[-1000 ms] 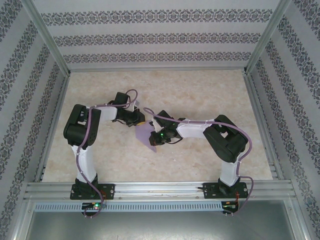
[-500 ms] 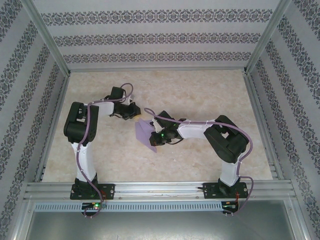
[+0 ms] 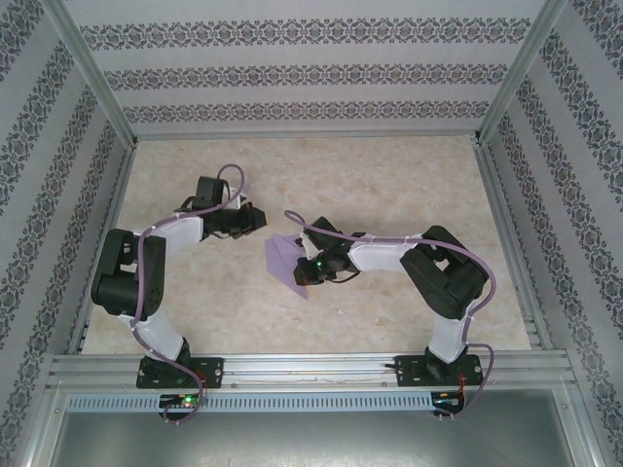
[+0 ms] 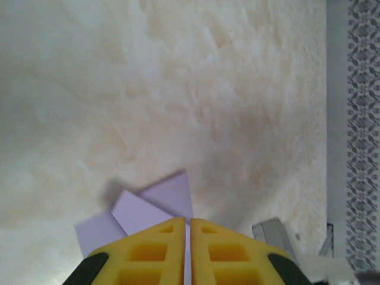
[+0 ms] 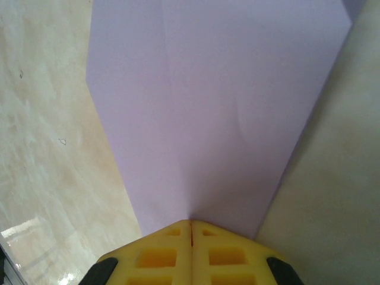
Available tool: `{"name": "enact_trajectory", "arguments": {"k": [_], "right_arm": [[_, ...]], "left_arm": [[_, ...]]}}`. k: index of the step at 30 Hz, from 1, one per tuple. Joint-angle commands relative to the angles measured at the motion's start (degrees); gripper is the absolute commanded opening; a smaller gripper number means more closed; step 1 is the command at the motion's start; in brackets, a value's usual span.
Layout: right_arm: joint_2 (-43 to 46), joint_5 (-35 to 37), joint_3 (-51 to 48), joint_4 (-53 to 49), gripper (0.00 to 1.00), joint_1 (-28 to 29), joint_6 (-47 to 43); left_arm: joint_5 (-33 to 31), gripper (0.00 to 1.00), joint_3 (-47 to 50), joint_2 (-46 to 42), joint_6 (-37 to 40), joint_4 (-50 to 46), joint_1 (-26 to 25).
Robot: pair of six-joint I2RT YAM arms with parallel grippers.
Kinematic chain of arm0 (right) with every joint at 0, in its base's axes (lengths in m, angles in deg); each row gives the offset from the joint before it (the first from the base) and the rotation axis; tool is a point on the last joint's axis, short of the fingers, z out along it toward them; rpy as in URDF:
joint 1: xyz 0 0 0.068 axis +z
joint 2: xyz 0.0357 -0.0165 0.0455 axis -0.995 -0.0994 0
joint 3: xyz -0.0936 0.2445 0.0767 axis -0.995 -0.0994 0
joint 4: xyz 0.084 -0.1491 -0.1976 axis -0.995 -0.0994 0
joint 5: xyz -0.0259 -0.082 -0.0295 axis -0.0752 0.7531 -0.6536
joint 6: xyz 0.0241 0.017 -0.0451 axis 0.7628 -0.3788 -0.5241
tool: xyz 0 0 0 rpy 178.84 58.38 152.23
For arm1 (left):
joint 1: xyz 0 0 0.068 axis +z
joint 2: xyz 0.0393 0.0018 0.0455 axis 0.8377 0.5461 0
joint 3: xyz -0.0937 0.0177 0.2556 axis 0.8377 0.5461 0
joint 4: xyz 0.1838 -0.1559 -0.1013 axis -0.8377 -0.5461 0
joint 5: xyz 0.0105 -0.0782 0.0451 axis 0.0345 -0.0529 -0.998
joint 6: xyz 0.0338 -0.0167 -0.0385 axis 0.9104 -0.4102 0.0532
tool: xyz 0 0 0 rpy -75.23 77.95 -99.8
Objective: Fold a paper plane with a square sheet of paper (fold left side to right side)
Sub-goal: Fourth fold the wing at the center of the table.
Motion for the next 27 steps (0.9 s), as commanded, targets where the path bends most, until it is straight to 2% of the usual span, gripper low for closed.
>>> {"name": "enact_trajectory", "arguments": {"k": [1,10,19,23,27], "right_arm": [[-4.1,6.7,-4.7,-13.2,0.00,-0.4,0.8],[-4.9,7.4,-4.3,-13.2,0.00,-0.2,0.1],[-4.3,6.8,-4.1,-13.5,0.00,-0.1,0.5],[-3.6,6.1,-3.7,-13.6,0.00,-0.1,0.5],[-2.3,4.7,-2.8,-12.7,0.00,-0.3,0.3]], "left_arm": [[5.0,0.10,3.6,0.0,-4.2,6.4,-3.5],[3.5,0.10,3.6,5.5,-5.3,9.2,-11.1],[-2.8,0.10,1.8,10.2,-0.4,1.6,-11.3],[-8.0,0.09,1.4,10.4,2.3,-3.3,-11.3],[-8.3,0.09,2.3,11.1,2.5,-3.1,-11.3]]}}
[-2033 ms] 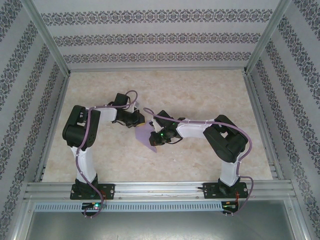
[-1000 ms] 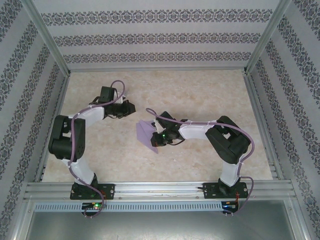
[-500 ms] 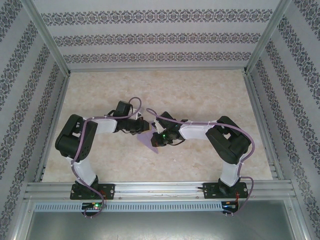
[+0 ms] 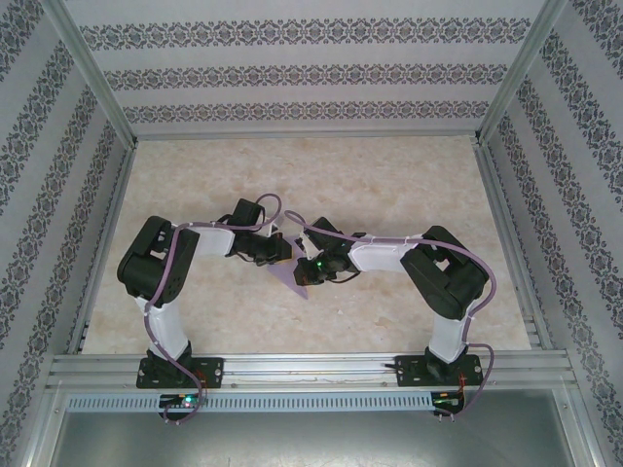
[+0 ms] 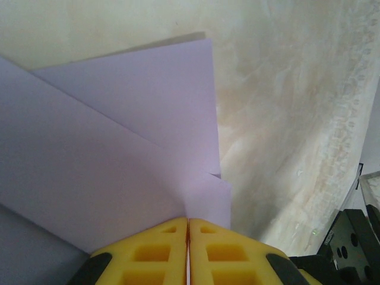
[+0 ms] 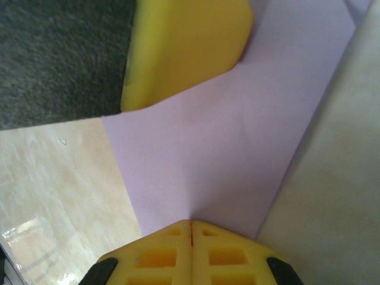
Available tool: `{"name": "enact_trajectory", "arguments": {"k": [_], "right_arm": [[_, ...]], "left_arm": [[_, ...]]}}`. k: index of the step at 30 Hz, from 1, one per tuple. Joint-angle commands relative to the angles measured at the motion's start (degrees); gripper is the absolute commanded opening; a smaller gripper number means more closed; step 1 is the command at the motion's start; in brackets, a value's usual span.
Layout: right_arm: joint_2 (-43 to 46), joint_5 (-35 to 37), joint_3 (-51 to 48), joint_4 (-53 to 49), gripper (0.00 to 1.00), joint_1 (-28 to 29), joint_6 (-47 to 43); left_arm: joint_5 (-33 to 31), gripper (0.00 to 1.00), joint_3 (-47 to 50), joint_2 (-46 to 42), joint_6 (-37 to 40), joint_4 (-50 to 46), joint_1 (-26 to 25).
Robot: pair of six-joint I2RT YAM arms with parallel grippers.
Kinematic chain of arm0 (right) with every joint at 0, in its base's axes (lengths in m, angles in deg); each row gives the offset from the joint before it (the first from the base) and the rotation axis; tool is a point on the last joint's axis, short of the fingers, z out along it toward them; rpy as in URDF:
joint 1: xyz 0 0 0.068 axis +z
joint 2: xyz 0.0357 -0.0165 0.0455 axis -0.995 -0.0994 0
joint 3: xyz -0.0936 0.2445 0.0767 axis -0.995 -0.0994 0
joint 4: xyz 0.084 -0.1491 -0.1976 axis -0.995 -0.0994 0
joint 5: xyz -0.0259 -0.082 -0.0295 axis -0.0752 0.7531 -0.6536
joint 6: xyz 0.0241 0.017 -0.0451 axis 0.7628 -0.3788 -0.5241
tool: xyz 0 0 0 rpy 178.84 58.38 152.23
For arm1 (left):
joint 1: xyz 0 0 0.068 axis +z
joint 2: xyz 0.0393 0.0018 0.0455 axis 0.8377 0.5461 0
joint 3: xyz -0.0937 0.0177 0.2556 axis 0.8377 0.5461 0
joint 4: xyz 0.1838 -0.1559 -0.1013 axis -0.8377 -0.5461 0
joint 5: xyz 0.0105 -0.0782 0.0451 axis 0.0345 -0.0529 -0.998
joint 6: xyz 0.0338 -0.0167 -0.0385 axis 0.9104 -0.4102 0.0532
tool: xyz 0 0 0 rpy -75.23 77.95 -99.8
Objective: Fold a paper plane with a square sheet of paper (fold left side to right side)
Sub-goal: Fourth fold the wing at the center of the table.
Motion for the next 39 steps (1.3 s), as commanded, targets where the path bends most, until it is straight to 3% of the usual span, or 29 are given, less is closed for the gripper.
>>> {"name": "enact_trajectory", "arguments": {"k": [1,10,18,39], "right_arm": [[-2.0,4.1,-2.4,-12.6,0.00,-0.4,0.3],[5.3,-0.1,2.3,-10.1,0.00,-2.2,0.9],[11.7,-3.7,-3.9,-1.0,0.00,-4.7,5.7],[0.4,1.8,-4.4,15.1,0.00,0.4,16.1]], "left_arm": [[-6.2,0.09,1.2,2.2,2.6,-3.5,0.3],[-6.5,0.07,3.1,2.0,2.3,-2.0,0.2],[-6.1,0.06,4.5,1.6,0.2,0.6,0.3],[-6.9,0.06,3.6,1.5,1.4,-1.7,0.2]]}}
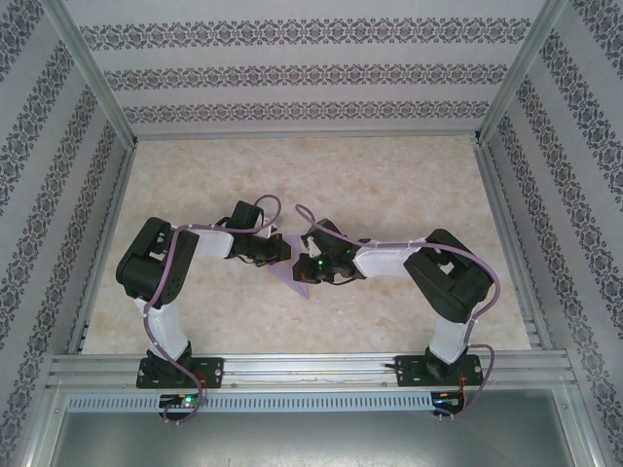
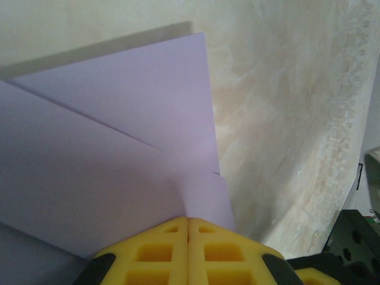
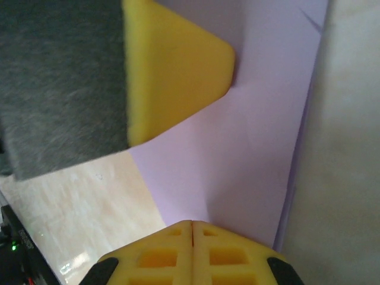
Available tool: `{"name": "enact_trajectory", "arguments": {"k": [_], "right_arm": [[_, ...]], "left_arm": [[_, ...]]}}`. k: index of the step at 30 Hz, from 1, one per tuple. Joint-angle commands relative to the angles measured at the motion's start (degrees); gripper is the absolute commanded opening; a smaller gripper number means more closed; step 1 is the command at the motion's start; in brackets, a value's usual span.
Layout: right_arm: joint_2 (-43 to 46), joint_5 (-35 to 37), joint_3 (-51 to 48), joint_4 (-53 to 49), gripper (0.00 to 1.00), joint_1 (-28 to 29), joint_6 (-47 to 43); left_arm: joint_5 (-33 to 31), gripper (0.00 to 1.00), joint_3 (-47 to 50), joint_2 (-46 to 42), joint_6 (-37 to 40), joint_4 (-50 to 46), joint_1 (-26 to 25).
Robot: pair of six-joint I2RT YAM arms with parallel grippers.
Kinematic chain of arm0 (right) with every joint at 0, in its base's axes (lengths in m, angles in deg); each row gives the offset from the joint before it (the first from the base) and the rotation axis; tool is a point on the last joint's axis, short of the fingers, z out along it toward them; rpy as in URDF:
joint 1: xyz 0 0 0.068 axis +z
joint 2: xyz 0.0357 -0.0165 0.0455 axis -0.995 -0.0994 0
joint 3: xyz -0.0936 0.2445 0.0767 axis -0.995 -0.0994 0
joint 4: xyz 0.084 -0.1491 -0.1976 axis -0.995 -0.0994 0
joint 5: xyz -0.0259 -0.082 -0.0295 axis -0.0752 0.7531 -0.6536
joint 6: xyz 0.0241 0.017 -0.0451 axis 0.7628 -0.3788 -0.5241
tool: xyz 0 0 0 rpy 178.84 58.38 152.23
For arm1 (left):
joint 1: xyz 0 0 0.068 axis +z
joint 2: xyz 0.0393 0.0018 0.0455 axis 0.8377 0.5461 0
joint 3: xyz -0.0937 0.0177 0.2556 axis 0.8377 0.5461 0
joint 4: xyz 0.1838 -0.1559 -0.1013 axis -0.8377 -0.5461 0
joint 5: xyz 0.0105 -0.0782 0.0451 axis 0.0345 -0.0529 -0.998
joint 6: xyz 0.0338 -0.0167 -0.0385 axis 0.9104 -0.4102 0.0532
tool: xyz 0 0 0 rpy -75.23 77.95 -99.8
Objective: Fold a paper plane with a square sheet of paper (fold left side to right side)
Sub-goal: Fourth fold the wing at the center of the table.
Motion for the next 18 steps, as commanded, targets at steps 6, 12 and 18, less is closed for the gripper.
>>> {"name": "enact_trajectory", "arguments": {"k": [6,12,18], "right_arm": [[-3.2,2.2,1.7,3.3,0.00,0.5,1.3],[-3.8,1.0,1.1,1.4,0.00,0.8,1.2],[-1.5,0.3,-0.7,-0.8,0.00,1.8,1.0]], "left_arm": [[-7.2,0.06,1.1,2.0,1.9,-6.0,0.2],[-8.8,0.06,0.5,2.0,2.3,-7.7,0.3],[-10.1,0.06,-0.2,2.1,2.3,-8.4,0.3]]}}
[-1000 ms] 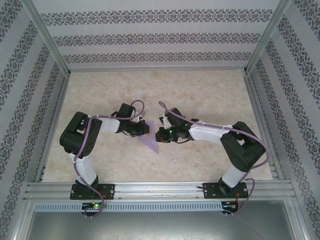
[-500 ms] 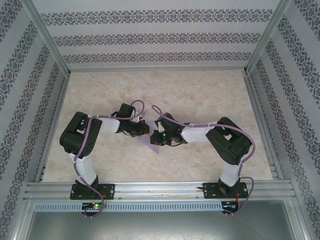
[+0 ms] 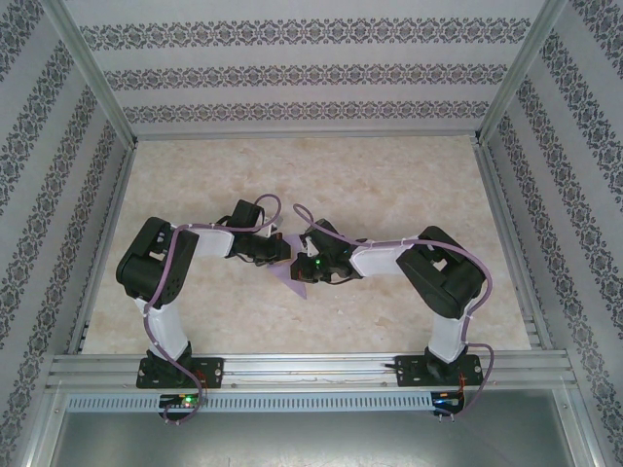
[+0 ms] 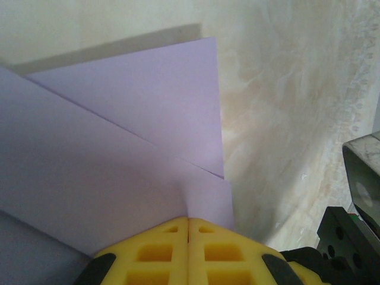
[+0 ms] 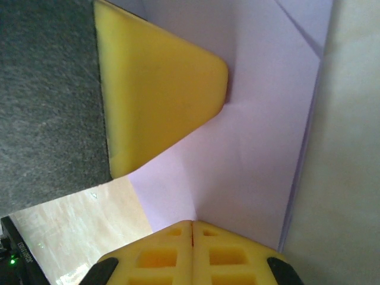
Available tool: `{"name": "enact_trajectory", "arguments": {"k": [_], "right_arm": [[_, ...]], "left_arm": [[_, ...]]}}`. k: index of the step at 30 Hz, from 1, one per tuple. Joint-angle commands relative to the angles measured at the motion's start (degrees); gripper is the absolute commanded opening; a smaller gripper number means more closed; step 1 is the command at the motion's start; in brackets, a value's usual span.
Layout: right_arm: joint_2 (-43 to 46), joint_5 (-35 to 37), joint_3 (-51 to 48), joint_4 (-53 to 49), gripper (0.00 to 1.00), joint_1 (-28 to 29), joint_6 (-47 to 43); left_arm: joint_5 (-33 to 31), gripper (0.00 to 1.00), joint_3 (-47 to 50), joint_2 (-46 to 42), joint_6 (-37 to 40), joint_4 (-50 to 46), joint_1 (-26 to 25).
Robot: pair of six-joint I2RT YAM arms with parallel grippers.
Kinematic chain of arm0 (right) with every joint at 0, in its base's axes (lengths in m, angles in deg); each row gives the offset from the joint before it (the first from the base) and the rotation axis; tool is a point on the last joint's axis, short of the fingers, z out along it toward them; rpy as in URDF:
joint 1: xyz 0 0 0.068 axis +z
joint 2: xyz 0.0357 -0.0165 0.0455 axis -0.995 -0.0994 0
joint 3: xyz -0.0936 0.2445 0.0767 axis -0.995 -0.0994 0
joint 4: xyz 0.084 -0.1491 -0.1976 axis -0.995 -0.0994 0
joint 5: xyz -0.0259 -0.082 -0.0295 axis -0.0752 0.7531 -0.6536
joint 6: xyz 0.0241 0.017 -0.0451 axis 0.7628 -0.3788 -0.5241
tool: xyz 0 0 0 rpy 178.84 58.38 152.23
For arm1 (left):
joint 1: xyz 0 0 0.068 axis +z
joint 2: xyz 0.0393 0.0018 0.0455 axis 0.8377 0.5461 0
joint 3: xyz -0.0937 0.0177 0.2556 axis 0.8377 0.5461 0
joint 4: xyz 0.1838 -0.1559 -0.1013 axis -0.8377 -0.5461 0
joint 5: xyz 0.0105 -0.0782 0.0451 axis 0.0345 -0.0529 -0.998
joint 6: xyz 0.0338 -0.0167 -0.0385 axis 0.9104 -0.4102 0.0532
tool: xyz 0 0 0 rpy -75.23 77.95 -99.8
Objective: Fold a paper plane with a square sheet of paper (fold left side to right side)
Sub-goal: Fourth fold the wing at the center of the table.
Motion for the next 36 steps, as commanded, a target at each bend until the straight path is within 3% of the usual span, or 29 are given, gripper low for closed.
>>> {"name": "enact_trajectory", "arguments": {"k": [1,36], "right_arm": [[1.1,0.0,-1.7,-3.1,0.00,1.3,0.0],[6.0,-1.5,-8.3,-6.9,0.00,4.2,1.2]], "left_arm": [[-8.8,0.06,0.8,2.2,2.2,-6.4,0.3],[-9.3,0.05,-0.3,2.6,3.5,-7.6,0.8]]}}
